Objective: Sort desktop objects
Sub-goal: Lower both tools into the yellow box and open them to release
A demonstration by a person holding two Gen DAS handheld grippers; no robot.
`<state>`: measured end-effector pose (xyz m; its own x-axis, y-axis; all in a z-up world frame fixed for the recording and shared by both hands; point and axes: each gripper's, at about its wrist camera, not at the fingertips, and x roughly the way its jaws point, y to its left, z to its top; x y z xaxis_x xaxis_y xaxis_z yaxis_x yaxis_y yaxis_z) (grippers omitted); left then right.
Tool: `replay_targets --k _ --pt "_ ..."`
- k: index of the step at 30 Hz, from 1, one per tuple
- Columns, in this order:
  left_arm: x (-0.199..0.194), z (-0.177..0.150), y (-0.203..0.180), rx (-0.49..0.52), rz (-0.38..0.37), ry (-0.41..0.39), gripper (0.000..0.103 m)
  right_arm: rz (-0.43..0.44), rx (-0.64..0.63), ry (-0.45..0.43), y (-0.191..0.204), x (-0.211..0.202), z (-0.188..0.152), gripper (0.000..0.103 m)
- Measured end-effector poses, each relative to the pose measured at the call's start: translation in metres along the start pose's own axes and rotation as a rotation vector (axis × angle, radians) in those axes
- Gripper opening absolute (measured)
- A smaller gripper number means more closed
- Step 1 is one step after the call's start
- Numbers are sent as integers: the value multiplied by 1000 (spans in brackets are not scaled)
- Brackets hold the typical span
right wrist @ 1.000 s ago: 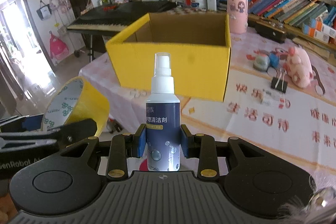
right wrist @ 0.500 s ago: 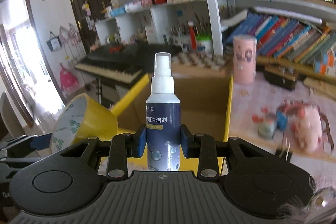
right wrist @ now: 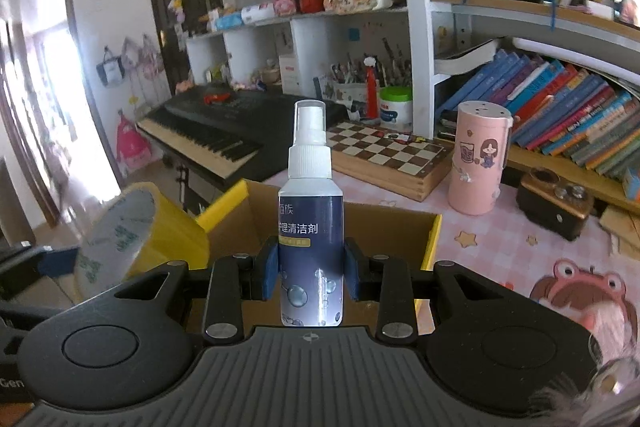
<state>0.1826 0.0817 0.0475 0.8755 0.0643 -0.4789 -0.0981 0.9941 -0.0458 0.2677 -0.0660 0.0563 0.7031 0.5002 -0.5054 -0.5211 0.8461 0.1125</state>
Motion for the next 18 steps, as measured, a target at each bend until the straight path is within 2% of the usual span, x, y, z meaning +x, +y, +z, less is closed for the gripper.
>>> replay_targets --k 7,11,18 --pt "53 2 -14 89 22 99 86 30 -193 119 -7 59 11 30" --pt "75 1 -22 116 15 168 86 90 -362 231 -5 94 12 30" --pt "100 -9 -26 144 49 280 86 175 -569 458 2 137 7 30"
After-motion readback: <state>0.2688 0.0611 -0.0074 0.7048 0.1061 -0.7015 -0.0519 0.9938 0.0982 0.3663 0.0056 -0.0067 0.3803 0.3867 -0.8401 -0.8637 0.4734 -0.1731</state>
